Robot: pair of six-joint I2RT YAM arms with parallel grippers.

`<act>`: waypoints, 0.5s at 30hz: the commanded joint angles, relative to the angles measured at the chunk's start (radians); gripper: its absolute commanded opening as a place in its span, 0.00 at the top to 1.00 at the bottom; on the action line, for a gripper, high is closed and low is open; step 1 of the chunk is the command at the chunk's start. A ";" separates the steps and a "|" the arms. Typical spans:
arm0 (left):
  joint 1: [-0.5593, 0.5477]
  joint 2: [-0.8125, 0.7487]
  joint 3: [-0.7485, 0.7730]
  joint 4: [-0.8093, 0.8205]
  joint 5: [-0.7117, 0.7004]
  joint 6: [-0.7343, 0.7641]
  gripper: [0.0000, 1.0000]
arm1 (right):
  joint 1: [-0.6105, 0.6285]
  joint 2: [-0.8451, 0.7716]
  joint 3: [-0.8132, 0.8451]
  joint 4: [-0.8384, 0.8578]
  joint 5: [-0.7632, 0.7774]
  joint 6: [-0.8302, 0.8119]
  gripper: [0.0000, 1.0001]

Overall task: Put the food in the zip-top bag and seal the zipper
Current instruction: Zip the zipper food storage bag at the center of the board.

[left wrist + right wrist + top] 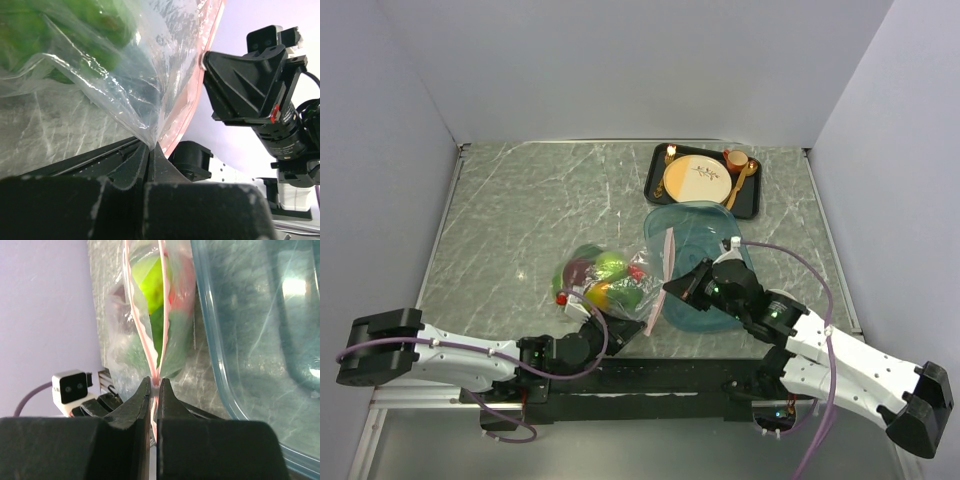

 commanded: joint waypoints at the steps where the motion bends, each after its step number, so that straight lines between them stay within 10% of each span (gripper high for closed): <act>1: -0.020 -0.009 -0.014 -0.080 -0.032 -0.009 0.99 | -0.039 0.004 0.002 0.067 0.106 -0.001 0.97; 11: -0.021 0.033 0.018 0.001 -0.015 0.076 0.97 | -0.045 0.033 -0.009 0.085 0.031 -0.030 1.00; 15: -0.035 0.033 0.071 -0.054 0.008 0.151 0.58 | -0.045 0.021 -0.046 0.061 0.040 -0.033 1.00</act>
